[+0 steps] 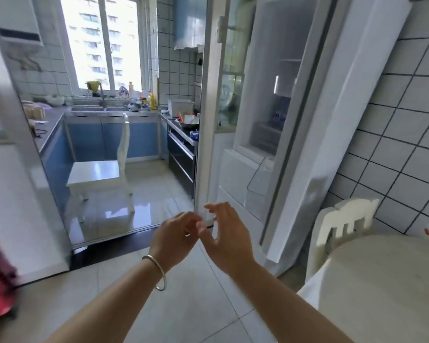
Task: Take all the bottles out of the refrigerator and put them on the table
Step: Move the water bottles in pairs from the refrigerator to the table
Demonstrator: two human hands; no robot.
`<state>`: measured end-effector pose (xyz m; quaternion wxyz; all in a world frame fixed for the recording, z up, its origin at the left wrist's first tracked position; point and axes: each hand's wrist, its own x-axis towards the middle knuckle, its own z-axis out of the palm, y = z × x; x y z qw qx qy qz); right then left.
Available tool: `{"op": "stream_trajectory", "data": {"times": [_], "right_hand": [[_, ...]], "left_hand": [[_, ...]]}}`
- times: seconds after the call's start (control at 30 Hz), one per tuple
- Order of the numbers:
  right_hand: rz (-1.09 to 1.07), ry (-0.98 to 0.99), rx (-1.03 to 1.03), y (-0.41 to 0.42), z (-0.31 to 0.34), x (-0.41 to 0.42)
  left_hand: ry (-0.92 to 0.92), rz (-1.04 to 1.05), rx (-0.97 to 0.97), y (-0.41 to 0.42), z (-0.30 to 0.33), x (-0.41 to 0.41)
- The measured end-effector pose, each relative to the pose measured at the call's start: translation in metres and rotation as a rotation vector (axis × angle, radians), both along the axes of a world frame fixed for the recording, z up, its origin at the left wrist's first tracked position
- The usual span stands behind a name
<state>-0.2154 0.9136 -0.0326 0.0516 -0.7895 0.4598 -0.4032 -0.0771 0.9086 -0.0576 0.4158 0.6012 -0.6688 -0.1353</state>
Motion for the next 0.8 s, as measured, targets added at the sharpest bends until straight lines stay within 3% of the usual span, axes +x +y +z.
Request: {"op": "stream_trajectory", "data": {"times": [0.2, 0.37, 0.8], "right_hand": [[-0.161, -0.197, 0.247, -0.063, -0.001, 0.094], [-0.221, -0.170, 0.286, -0.121, 0.001, 0.137], [-0.309, -0.184, 0.284, -0.379, 0.025, 0.174]], "left_hand": [[-0.024, 0.075, -0.018, -0.054, 0.014, 0.109], [-0.024, 0.064, -0.036, -0.109, 0.020, 0.159], [-0.094, -0.096, -0.062, -0.366, 0.048, 0.188]]}}
